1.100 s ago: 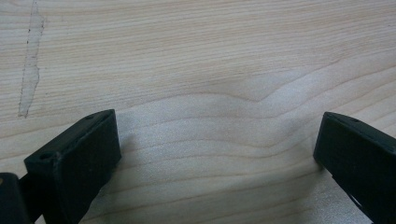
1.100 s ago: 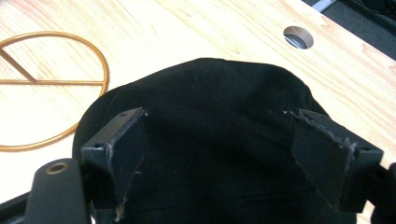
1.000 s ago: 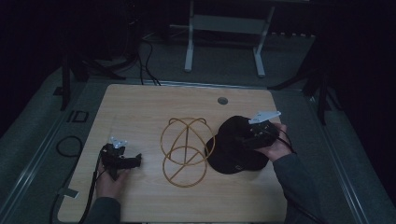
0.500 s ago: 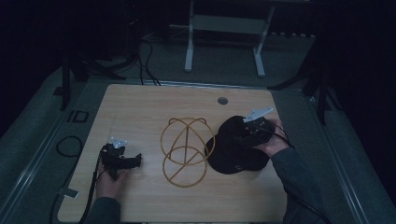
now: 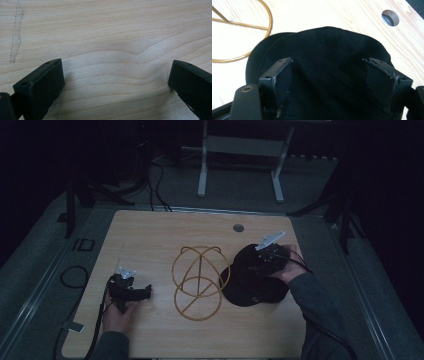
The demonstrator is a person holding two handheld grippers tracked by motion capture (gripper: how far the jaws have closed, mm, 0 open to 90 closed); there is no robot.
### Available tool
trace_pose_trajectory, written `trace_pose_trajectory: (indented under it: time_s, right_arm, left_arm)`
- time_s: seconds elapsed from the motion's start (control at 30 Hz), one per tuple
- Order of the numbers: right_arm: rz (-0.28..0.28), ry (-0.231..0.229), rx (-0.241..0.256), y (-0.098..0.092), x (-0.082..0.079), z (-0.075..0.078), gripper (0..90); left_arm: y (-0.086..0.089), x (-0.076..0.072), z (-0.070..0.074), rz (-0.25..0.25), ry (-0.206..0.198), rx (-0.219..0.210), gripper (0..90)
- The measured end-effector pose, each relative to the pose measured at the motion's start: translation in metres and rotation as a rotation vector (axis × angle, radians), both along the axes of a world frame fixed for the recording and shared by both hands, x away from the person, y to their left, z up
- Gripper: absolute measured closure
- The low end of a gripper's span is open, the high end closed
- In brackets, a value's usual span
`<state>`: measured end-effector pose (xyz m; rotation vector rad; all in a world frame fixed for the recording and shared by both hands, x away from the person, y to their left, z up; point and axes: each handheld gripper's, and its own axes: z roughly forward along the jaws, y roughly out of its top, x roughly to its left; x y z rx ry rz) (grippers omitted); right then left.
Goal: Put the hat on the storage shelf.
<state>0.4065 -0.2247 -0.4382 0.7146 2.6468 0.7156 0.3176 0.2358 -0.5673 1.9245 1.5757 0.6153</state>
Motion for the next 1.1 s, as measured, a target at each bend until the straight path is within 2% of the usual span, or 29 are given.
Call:
trace_pose_trajectory:
  time_s: [0.27, 0.57, 0.67, 0.83, 0.97, 1.1]
  right_arm:
    - [0.029, 0.027, -0.002, 0.001, 0.004, -0.006, 20.3]
    - [0.052, 0.039, -0.04, 0.004, 0.006, -0.014, 17.9]
    - [0.06, 0.044, -0.06, 0.006, 0.006, -0.017, 16.8]
    - [0.075, 0.048, -0.128, 0.011, 0.007, -0.024, 15.2]
    - [0.077, 0.055, -0.162, 0.015, 0.007, -0.027, 15.7]
    - [0.083, 0.086, -0.187, 0.016, 0.009, -0.029, 23.1]
  left_arm:
    - [0.0, 0.0, 0.0, 0.0, 0.0, 0.0, 0.1]
    - [0.0, 0.0, 0.0, -0.001, 0.0, 0.0, 0.1]
    - [0.0, 0.0, 0.0, 0.0, 0.0, 0.0, 0.1]
    - [0.0, 0.0, 0.0, 0.0, 0.0, 0.0, 0.1]
    - [0.0, 0.0, 0.0, 0.0, 0.0, 0.0, 0.1]
    - [0.0, 0.0, 0.0, 0.0, -0.001, -0.001, 0.1]
